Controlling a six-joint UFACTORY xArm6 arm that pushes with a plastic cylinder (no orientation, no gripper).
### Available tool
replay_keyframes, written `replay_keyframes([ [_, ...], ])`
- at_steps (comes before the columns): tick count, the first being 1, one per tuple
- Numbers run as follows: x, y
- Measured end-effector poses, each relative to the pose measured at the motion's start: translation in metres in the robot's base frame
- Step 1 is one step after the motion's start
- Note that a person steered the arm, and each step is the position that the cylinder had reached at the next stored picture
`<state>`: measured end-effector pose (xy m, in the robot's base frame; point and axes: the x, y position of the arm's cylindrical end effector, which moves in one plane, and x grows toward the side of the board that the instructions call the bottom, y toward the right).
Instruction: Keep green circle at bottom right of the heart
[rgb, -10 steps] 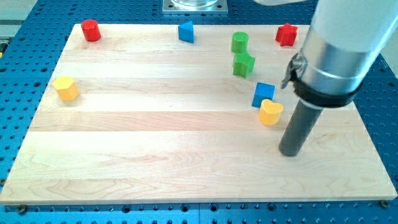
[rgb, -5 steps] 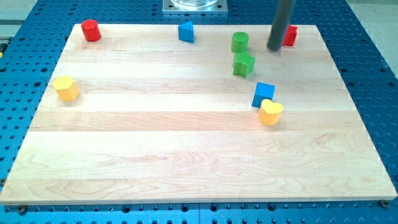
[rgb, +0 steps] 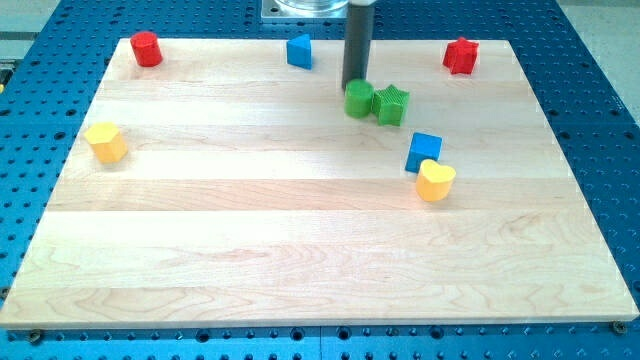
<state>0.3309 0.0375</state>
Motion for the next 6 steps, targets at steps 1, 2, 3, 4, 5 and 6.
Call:
replay_keyframes([
  [1,0.093,-0.009],
  [2,0.085,-0.011],
  [3,0.073,-0.033],
  [4,0.072,-0.014],
  [5,0.120,0.010],
  [6,0.153,0.065],
])
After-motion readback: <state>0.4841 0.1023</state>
